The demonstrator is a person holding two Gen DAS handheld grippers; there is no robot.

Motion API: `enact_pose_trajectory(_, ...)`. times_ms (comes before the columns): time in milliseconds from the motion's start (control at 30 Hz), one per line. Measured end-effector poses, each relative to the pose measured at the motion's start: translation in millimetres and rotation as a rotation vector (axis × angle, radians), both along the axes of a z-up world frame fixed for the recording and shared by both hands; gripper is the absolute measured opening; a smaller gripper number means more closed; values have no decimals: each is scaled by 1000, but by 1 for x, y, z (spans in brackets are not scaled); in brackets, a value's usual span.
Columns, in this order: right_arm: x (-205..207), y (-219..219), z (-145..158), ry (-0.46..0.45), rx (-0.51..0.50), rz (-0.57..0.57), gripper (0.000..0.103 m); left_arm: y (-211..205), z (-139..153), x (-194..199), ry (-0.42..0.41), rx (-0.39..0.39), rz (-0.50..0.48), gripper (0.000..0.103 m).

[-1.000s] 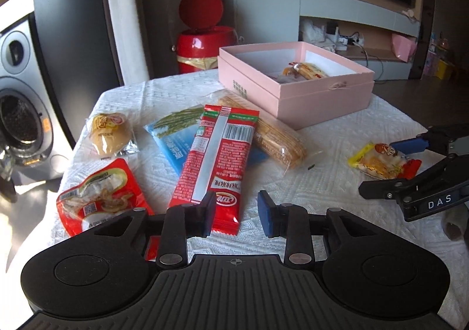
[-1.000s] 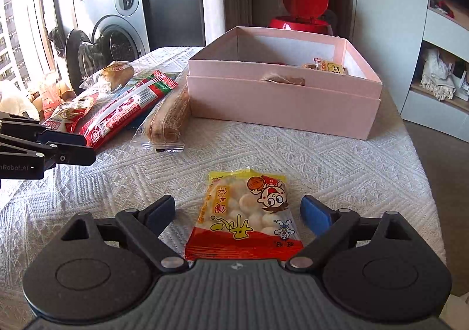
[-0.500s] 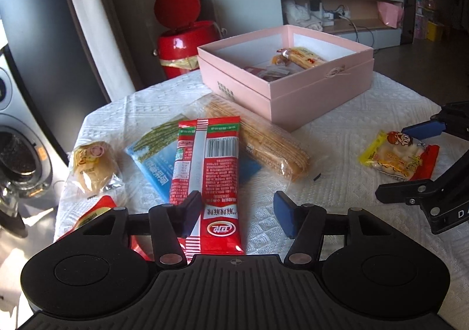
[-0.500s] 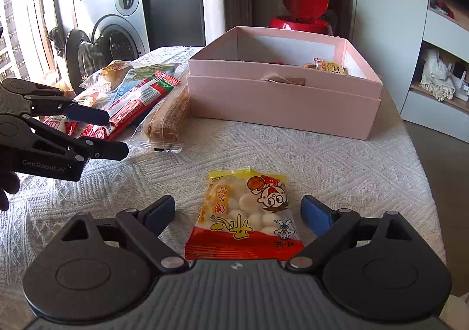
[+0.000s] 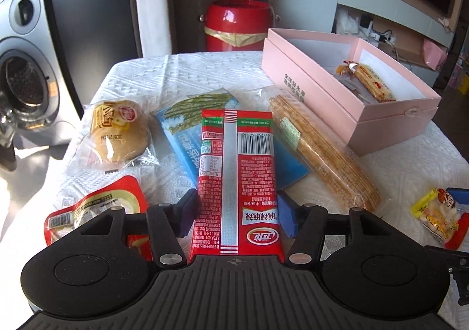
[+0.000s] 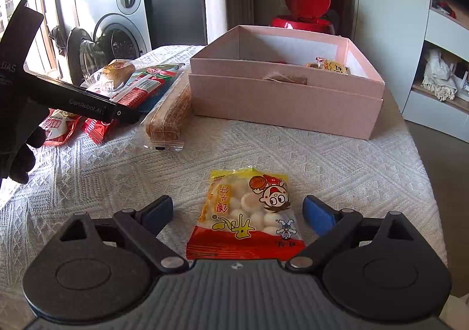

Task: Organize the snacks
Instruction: 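Carry sausage-stick packet into pink box with left tool while right tool carries candy bag there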

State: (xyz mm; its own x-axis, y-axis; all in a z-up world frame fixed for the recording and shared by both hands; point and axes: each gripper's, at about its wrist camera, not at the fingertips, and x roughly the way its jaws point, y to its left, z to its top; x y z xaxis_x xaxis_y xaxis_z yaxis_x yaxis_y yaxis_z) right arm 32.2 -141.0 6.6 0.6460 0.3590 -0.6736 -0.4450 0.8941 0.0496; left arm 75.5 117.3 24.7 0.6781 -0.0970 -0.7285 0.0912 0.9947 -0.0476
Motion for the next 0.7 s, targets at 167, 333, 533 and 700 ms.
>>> enact_pose_trajectory(167,1,-1,0,8,4,12,99,-10,14,-37,-4,-30,-6,54)
enact_pose_trajectory(333,5,1,0,30,-32,61,103,-35,22,-80,2,-72,-54,54)
enact_pose_trajectory(533,11,-8,6,62,-1,100,102,-61,14,-107,42,-131,-115,54)
enact_pose_trajectory(700,8,-9,19,48,-84,111,59,-76,19,-110,44,-124,-167,53)
